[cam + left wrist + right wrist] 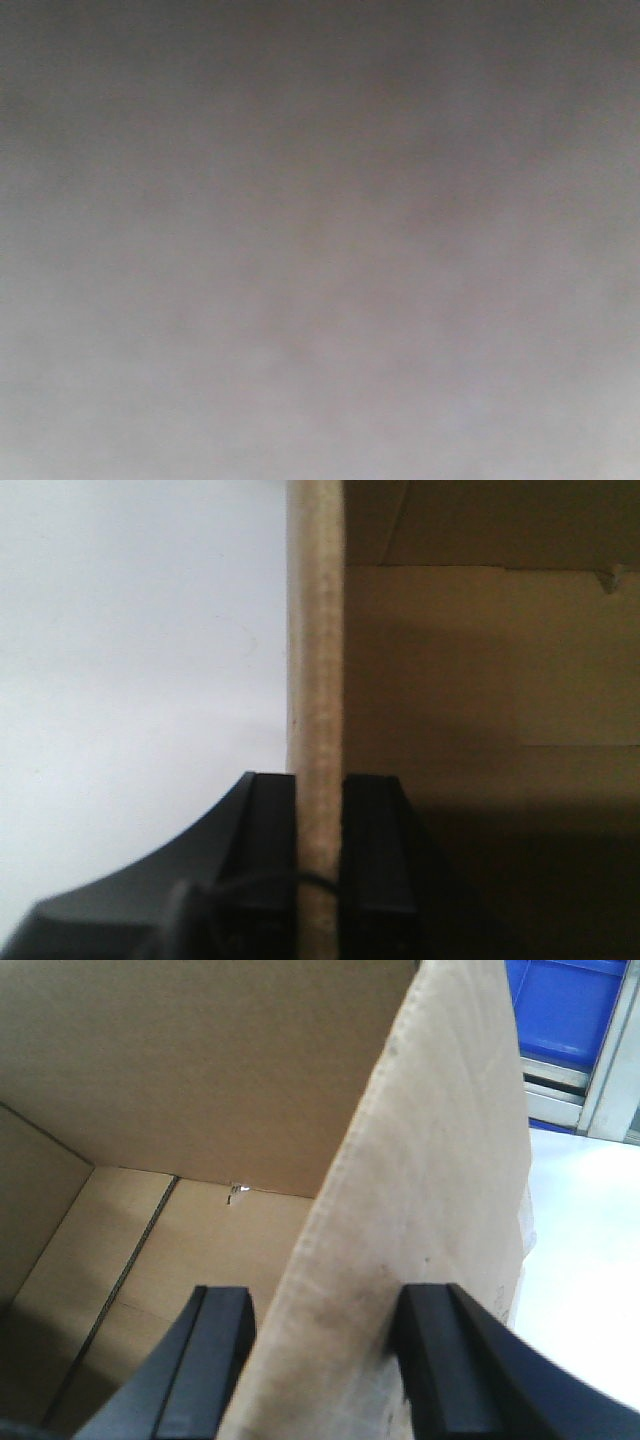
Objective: Grab box from left shelf to table start
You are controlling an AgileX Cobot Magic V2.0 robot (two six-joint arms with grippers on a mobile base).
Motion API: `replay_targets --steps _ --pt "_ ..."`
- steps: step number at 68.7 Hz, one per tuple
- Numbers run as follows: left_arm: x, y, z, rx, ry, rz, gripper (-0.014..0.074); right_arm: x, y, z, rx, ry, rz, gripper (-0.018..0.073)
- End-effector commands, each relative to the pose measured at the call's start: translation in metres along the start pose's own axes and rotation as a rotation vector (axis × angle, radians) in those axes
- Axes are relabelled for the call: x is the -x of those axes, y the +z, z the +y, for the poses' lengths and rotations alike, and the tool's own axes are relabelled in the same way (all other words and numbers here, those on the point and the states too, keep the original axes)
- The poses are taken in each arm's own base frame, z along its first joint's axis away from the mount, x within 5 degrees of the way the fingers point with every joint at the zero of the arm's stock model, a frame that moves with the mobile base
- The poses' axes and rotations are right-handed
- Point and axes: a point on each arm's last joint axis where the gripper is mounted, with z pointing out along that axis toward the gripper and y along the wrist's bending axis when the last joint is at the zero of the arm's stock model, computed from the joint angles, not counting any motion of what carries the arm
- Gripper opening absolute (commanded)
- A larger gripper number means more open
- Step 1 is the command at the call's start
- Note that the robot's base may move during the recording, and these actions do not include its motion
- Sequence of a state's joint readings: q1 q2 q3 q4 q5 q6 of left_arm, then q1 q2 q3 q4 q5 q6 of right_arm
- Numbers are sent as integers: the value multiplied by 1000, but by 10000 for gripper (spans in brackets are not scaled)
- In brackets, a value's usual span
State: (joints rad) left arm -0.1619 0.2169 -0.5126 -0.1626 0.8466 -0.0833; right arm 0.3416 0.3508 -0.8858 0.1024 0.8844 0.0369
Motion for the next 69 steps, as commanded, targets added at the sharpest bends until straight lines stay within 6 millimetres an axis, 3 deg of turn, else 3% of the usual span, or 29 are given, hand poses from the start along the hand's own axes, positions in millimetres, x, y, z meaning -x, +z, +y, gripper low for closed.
replay_targets --steps 1,69 --pt "18 -2 6 87 104 -127 -92 24 -13 4 24 -24 -190 58" --pt "18 -2 6 84 101 -127 -92 24 -13 4 24 -24 -190 58"
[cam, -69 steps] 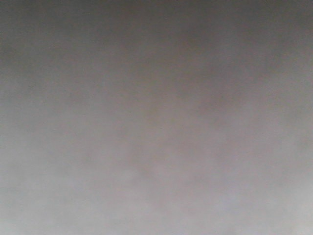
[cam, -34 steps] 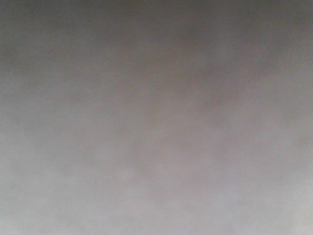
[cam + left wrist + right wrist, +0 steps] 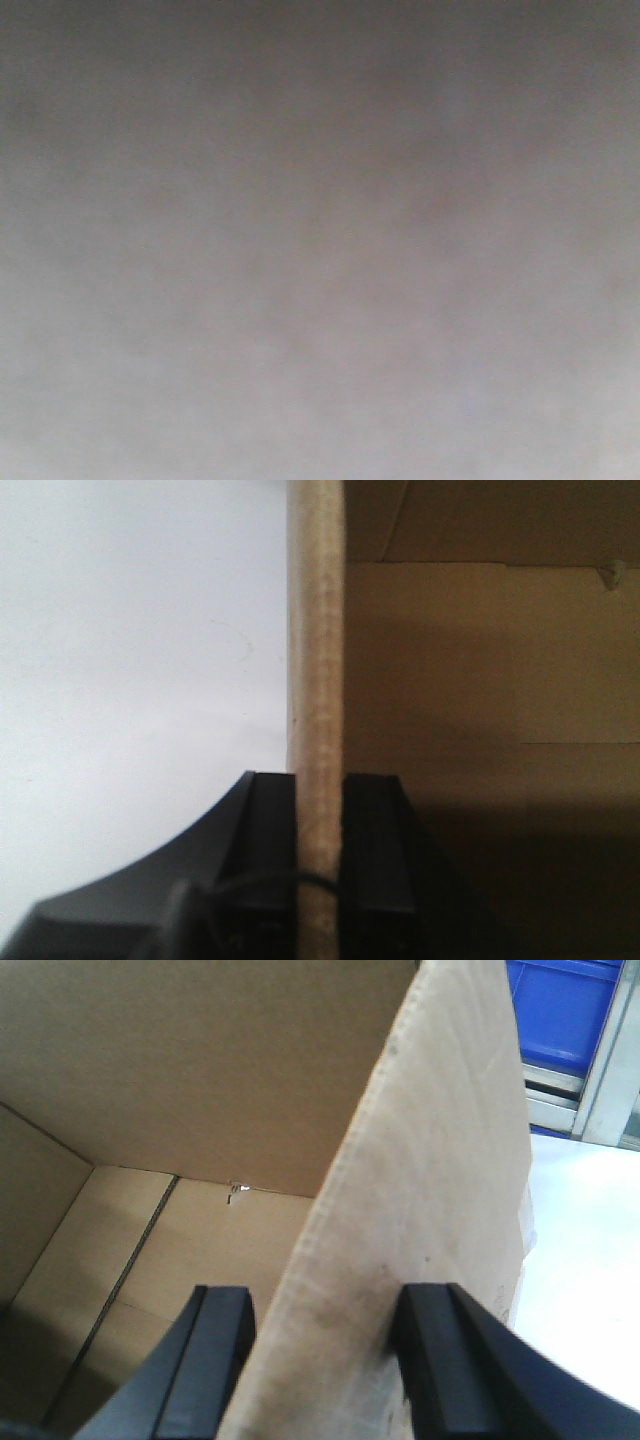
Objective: Grab box from left shelf to table start
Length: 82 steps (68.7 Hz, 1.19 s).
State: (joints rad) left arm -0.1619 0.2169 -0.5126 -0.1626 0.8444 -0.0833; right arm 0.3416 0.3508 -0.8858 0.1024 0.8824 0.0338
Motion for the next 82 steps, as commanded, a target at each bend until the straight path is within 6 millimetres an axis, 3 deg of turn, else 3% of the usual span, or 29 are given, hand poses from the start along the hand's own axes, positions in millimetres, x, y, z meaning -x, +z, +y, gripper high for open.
replay_targets --steps 1,15,25,36,46,60,82 --pt "18 -2 6 84 101 -125 -92 23 -13 3 24 -21 -188 58" --pt "17 -2 4 66 83 -123 -92 23 -13 3 24 -21 -188 58" --pt "29 -10 2 78 126 -183 -92 25 -9 3 22 -18 -175 58" --pt "61 -27 5 206 214 -155 -92 39 16 3 15 -6 -56 58" --pt "92 -26 0 224 187 -43 -92 55 51 3 6 0 95 58" --pt "134 9 -4 242 118 153 -92 63 114 -1 -12 27 320 58" --pt "146 82 0 232 100 300 -92 39 189 -17 -83 71 543 58"
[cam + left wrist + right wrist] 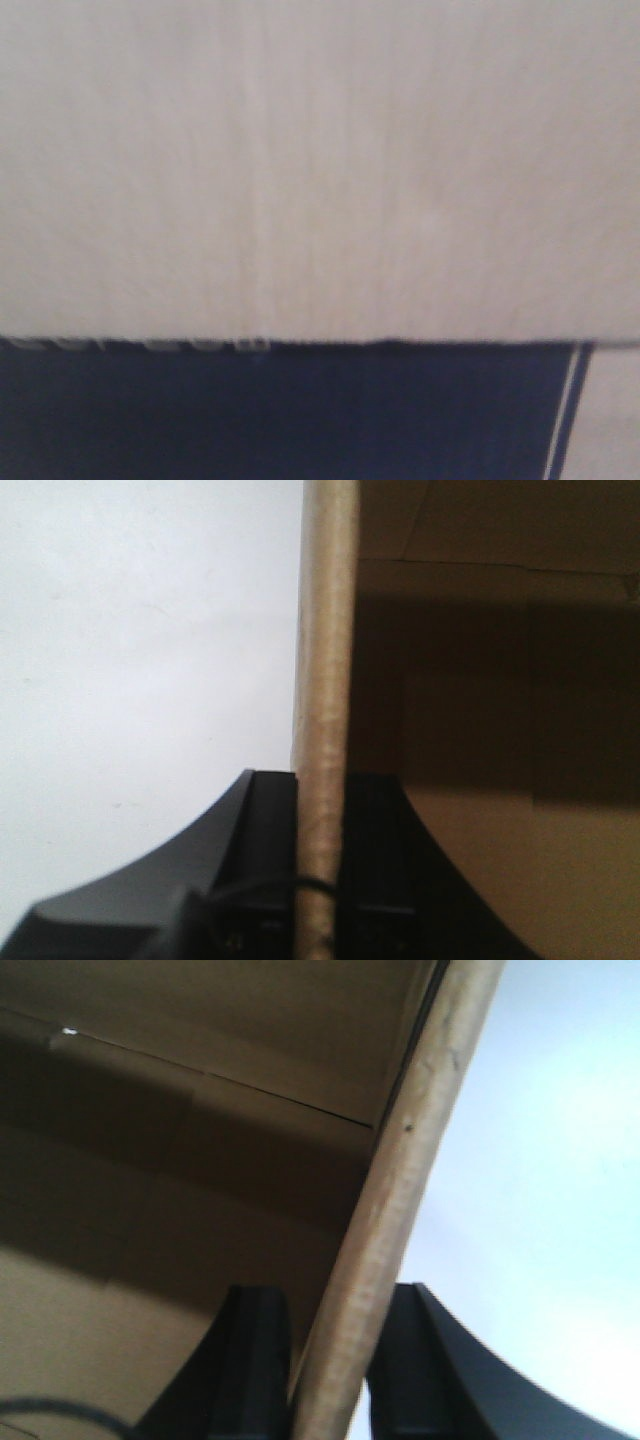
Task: Grab box from left shelf to table start
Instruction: 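Lower the box onto the white table and open both grippers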
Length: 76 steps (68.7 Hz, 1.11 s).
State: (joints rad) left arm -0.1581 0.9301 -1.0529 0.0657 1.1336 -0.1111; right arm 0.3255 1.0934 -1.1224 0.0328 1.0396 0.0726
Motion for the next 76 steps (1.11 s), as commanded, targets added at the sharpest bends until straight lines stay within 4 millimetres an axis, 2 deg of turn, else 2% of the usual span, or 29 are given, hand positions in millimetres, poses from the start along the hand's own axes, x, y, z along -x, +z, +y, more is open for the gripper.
replay_targets --steps 1,17,23,26,35,41,47,62,69,76 --pt "25 4 -2 -4 -4 -138 -92 21 -1 4 51 29 -104 58" --pt "38 31 -6 -21 -9 -103 -83 29 29 0 32 39 -43 58" --pt "39 40 -8 -32 -17 -69 -2 29 33 0 28 38 -32 64" --pt "40 43 -8 -35 -20 -57 74 29 33 0 26 36 -31 87" --pt "41 49 -10 -50 -31 -35 325 28 33 -2 14 28 -21 265" --pt "41 48 -11 -52 -32 -39 463 27 33 -3 -3 19 -11 500" --pt "41 46 -10 -53 -33 -43 484 26 31 -5 -26 31 -5 645" --pt "39 32 -9 -56 -34 -82 484 26 17 -10 -85 44 -39 631" --pt "37 16 -8 -58 -33 -116 484 30 -1 -9 -81 43 -96 631" --pt "32 -8 -6 -58 -25 -176 484 32 -27 -8 -73 43 -182 627"
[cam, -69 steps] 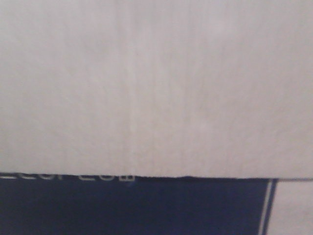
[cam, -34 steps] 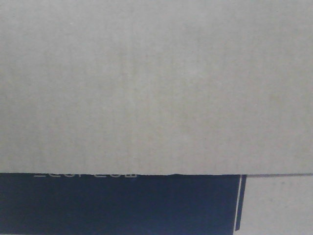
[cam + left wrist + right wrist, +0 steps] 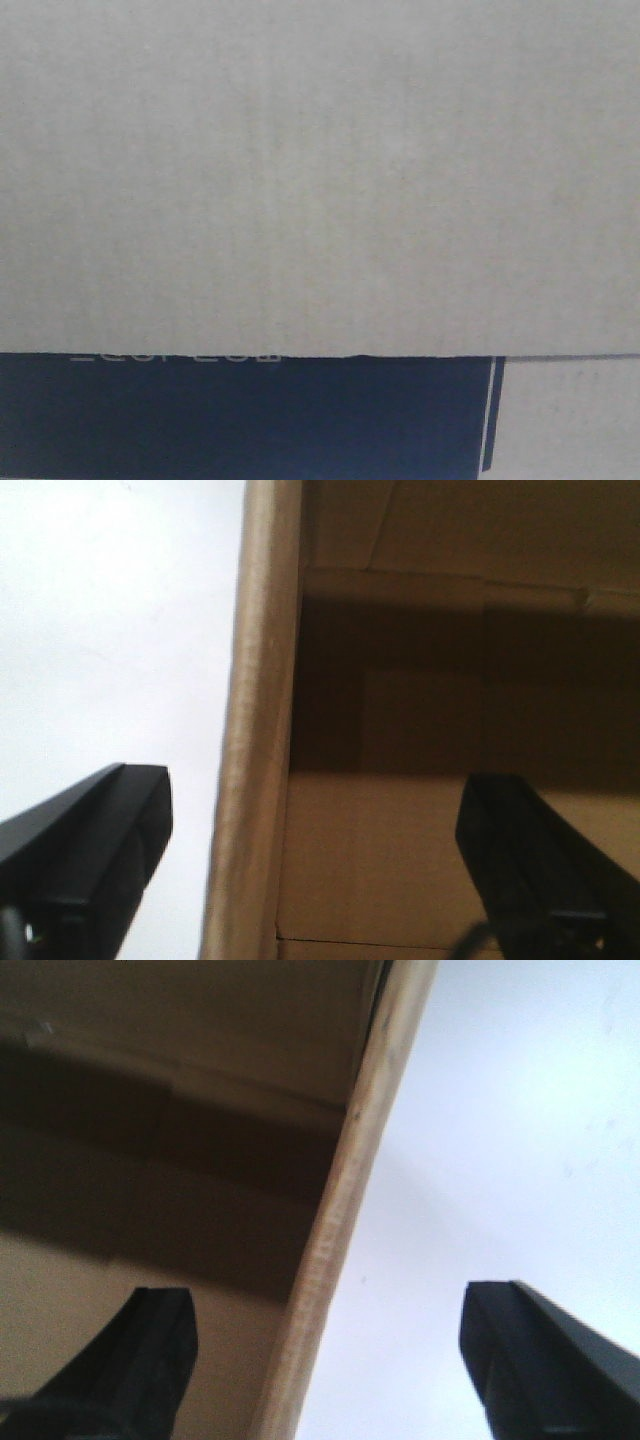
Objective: Grab box from left shelf to table start
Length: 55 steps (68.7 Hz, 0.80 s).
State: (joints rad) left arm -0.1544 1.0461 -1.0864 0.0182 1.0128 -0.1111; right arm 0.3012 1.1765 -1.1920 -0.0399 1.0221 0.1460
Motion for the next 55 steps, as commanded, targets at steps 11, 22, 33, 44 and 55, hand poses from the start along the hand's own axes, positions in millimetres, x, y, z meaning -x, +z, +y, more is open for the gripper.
replay_targets --steps 11,22,33,44,55 --pt "-10 -72 3 -15 11 -268 445 1 -76 -4 20 -3 -295 536" --pt "-38 -107 8 -5 56 -396 307 -28 -110 -12 -11 -18 -404 269" --pt "-79 -120 13 6 63 -474 80 -72 -121 -21 -44 -38 -491 52" --pt "-120 -113 18 6 67 -583 -92 -118 -114 -28 -62 -65 -613 53" --pt "-156 -98 20 -10 71 -763 -92 -160 -96 -31 -46 -89 -768 53"
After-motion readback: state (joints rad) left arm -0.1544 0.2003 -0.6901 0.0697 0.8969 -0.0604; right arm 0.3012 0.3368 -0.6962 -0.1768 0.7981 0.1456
